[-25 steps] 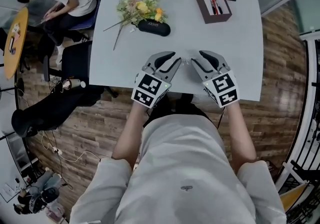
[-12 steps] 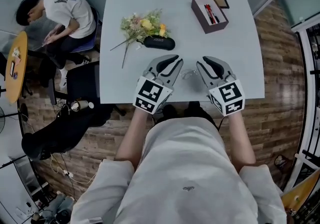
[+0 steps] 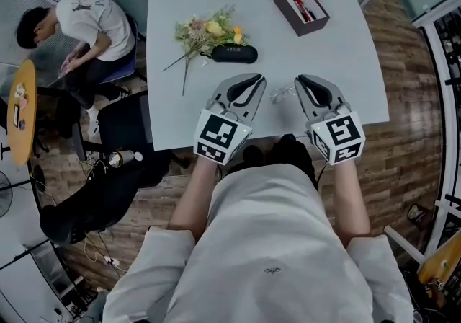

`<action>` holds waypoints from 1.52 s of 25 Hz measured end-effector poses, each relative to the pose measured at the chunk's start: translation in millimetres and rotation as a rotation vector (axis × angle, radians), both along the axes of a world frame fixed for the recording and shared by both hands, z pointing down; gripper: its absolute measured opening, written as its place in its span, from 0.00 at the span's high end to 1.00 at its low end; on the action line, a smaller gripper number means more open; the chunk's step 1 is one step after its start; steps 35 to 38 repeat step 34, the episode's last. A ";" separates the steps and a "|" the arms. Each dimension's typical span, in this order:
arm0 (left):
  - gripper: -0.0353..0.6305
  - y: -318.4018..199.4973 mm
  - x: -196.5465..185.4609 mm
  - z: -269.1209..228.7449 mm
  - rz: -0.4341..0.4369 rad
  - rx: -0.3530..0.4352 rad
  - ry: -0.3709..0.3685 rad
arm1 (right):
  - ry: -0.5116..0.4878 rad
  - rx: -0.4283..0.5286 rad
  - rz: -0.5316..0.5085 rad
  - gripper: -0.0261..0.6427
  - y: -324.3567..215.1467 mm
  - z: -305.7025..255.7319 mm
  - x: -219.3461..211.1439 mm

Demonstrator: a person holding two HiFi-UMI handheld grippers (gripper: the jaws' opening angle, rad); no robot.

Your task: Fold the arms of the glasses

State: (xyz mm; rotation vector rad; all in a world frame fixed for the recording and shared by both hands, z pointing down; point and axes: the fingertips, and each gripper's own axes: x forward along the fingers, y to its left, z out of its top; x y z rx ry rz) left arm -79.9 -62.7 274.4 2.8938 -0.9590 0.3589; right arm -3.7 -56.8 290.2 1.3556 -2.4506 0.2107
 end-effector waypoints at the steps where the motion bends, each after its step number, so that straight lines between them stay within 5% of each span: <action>1: 0.90 1.5 -2.0 0.1 -0.002 -0.002 0.003 | -0.001 0.000 0.004 0.93 2.8 -0.2 -0.9; 38: 0.90 33.3 -17.8 2.9 -0.020 -0.018 0.017 | 0.010 -0.005 -0.003 0.95 36.0 2.7 -14.3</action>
